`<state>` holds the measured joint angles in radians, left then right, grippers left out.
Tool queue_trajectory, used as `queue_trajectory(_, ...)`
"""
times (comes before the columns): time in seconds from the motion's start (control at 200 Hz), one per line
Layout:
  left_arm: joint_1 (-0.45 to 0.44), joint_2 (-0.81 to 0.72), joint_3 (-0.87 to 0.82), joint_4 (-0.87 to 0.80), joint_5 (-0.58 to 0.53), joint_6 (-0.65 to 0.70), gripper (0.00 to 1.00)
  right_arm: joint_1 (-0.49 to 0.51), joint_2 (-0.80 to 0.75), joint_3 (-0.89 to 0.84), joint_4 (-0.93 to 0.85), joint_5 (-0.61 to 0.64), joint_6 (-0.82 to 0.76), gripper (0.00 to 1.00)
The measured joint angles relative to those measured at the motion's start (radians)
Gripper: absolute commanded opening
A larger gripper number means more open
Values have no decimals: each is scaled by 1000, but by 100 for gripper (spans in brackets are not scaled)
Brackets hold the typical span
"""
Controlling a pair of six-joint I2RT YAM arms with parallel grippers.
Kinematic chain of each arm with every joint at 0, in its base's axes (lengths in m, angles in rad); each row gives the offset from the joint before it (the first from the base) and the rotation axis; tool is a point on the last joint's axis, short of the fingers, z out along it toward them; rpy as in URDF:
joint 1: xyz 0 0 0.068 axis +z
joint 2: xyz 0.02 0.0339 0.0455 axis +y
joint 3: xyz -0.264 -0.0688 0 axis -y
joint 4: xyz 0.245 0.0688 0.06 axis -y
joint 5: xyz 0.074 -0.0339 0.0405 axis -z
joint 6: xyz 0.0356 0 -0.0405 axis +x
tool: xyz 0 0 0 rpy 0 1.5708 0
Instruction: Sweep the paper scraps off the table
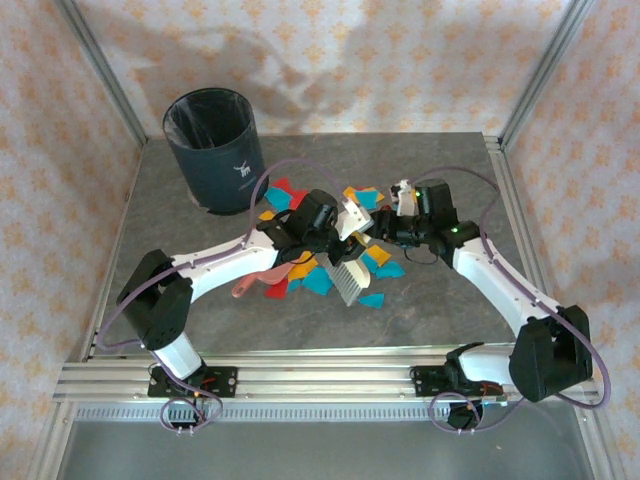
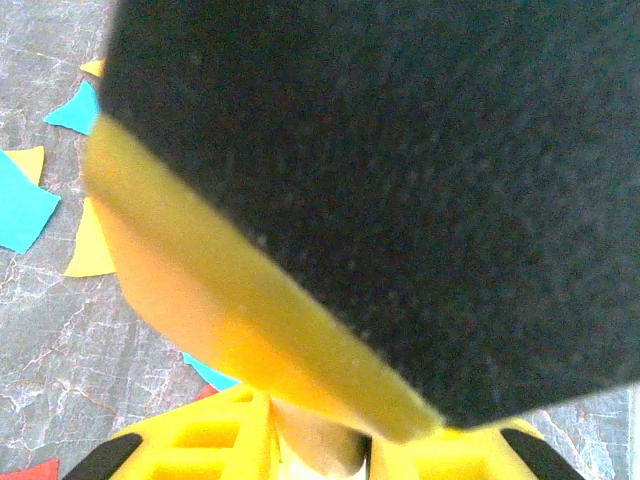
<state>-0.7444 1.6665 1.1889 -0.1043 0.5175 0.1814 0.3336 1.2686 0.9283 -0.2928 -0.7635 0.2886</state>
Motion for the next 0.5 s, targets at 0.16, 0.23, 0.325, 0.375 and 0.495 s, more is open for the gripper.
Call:
queue_trajectory(0.16, 0, 12, 13, -5, 3, -1, 24, 8, 9, 0, -6, 0, -3, 29)
queue_trajectory(0.23, 0, 12, 14, -11, 3, -5, 24, 11, 11, 0, -7, 5, -10, 19)
queue_trajectory(0.325, 0, 12, 15, -14, 5, -14, 26, 11, 13, 1, -12, 15, -14, 8)
queue_trajectory(0.375, 0, 12, 15, -17, 4, -16, 29, 12, 13, 1, -14, 21, -12, 4)
queue_trajectory(0.495, 0, 12, 18, -18, -1, -26, 48, 14, 10, 0, -19, 68, -5, 0)
